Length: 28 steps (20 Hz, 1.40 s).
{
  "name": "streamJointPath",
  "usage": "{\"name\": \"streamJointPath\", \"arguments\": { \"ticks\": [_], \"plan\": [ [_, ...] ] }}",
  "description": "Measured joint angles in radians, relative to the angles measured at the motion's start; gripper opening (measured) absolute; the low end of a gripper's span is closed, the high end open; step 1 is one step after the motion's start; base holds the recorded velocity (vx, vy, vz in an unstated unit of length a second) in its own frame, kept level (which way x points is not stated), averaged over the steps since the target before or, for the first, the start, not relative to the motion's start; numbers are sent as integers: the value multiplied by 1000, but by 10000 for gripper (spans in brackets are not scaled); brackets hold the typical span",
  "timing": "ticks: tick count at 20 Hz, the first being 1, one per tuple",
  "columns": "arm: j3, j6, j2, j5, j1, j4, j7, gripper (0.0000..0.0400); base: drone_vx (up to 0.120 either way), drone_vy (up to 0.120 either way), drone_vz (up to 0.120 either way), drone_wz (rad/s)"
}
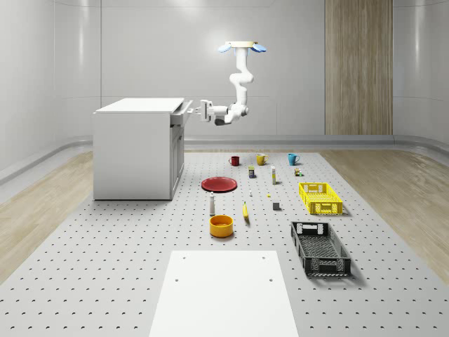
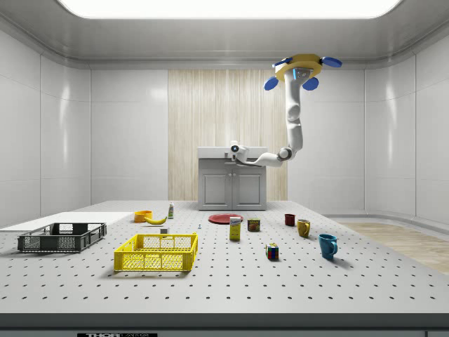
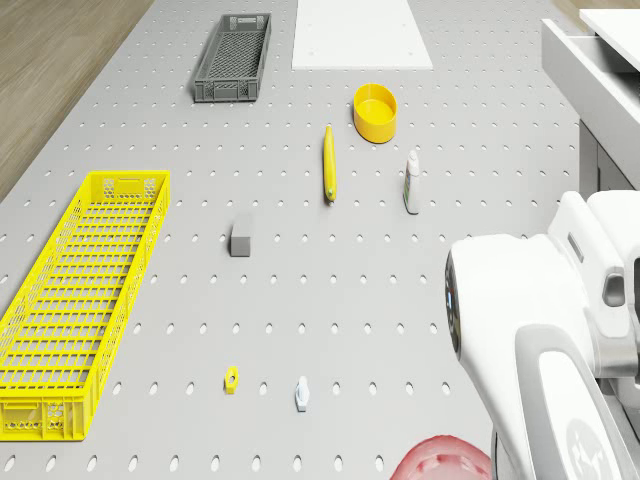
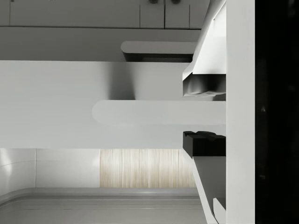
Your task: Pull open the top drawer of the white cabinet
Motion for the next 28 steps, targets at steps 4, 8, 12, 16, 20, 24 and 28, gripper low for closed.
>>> {"name": "streamJointPath", "arguments": {
  "ticks": [4, 8, 12, 16, 20, 24, 28],
  "plan": [
    [0, -4, -1, 0, -12, -3, 0, 105, 0, 0, 0, 0],
    [0, -7, -1, -1, -12, -3, 1, 105, 0, 0, 0, 0],
    [-8, -19, -6, -4, -6, -10, 2, 105, 0, 0, 0, 0],
    [-30, -49, -24, -13, -8, -30, 5, 121, 0, 0, 0, 0],
    [-42, -64, -35, -17, -18, -43, 6, 237, 0, 0, 0, 0],
    [-46, -70, -40, -19, -21, -49, 6, 280, 0, 0, 0, 0],
    [-49, -73, -42, -20, -19, -51, 6, 296, 0, 0, 0, 0]
  ]
}}
